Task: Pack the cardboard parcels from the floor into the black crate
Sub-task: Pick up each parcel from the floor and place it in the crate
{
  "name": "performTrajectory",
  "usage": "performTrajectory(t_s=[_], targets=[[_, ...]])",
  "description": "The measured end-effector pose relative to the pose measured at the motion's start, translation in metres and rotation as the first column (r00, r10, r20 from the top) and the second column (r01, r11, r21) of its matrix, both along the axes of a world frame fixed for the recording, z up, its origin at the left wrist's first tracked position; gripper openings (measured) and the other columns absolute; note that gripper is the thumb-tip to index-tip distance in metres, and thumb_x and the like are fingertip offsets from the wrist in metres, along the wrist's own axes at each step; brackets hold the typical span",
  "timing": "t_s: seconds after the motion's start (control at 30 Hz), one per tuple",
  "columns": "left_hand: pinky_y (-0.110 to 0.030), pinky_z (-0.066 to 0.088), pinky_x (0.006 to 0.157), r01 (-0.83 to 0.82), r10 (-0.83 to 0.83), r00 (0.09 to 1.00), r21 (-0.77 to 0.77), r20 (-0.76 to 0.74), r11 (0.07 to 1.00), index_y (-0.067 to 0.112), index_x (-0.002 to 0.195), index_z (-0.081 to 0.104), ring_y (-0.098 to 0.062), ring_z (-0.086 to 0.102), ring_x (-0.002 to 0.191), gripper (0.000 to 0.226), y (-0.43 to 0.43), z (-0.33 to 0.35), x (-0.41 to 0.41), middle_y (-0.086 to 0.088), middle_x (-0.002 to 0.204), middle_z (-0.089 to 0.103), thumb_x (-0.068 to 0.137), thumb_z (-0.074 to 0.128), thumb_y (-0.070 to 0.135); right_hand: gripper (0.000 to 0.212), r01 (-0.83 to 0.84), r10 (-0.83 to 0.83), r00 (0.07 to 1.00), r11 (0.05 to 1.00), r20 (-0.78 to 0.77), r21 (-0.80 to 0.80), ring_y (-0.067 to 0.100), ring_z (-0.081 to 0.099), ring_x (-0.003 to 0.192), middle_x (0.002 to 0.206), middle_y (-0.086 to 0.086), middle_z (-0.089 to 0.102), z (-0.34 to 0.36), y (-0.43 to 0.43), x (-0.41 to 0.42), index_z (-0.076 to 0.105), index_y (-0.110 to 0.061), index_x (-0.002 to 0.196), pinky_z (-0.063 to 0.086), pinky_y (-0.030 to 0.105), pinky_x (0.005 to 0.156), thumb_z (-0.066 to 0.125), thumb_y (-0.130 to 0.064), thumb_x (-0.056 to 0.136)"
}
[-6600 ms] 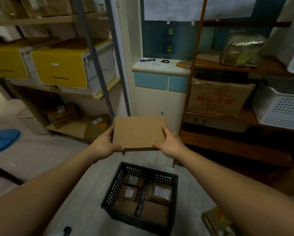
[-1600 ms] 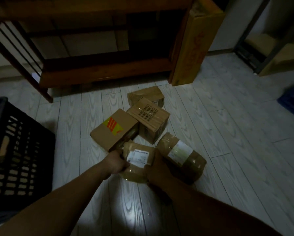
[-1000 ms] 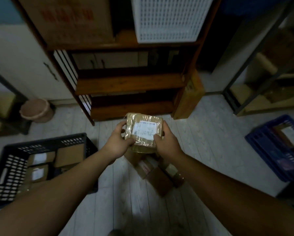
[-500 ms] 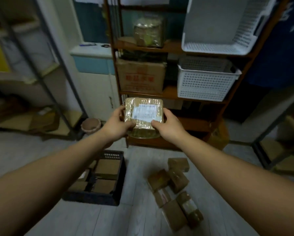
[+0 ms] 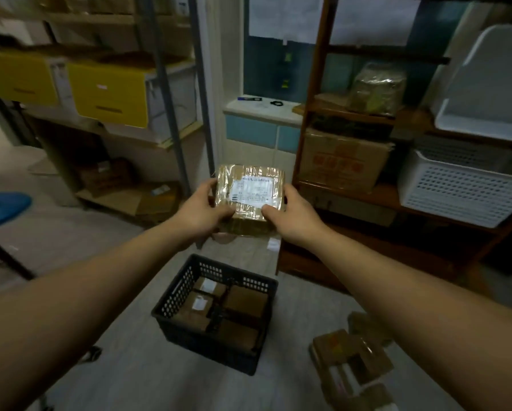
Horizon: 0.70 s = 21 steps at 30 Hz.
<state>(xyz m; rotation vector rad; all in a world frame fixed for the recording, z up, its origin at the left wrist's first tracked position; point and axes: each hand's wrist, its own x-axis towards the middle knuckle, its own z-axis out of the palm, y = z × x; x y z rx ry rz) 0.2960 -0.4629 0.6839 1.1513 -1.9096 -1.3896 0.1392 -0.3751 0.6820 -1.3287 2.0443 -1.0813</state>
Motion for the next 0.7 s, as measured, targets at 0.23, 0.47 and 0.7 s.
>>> performTrajectory(t_s=[0.23, 0.47, 0.7], targets=[[-0.049, 0.056, 0.083, 0.050, -0.056, 0.995, 0.065, 0.082, 0.997, 0.027, 0.145, 0.020, -0.020, 0.062, 0.093, 0.068, -0.090, -0.019, 0.059, 0.005, 0.111, 0.053, 0.090, 0.059, 0.016, 0.061, 0.029, -0.032, 0.994, 0.999, 0.102, 0.025, 0.010, 0.053, 0.108, 0.135, -0.005, 0.055, -0.024, -0.083, 0.063, 0.031, -0.033, 0.145, 0.043, 0.025, 0.087, 0.059, -0.023, 0.092], [-0.038, 0.048, 0.093, 0.108, -0.120, 0.984, 0.100, 0.132, 0.989, 0.019, 0.146, 0.018, -0.025, 0.054, 0.119, 0.065, -0.166, -0.050, 0.040, -0.007, 0.137, 0.050, 0.092, 0.054, 0.011, 0.092, -0.046, 0.029, 0.990, 0.991, 0.138, 0.125, 0.007, 0.049, 0.116, 0.138, -0.008, 0.052, -0.057, -0.150, 0.045, 0.010, -0.033, 0.151, 0.041, 0.020, 0.086, 0.071, -0.022, 0.083], [-0.033, 0.046, 0.089, 0.152, -0.180, 0.964, 0.148, 0.196, 0.977, 0.027, 0.147, 0.017, -0.025, 0.053, 0.119, 0.068, -0.251, -0.098, 0.019, -0.004, 0.138, 0.048, 0.092, 0.054, 0.011, 0.088, -0.060, 0.031, 0.968, 0.992, 0.247, 0.112, -0.002, 0.048, 0.102, 0.115, -0.019, 0.051, -0.115, -0.232, 0.026, 0.014, -0.035, 0.147, 0.042, 0.006, 0.073, 0.071, -0.017, 0.083]])
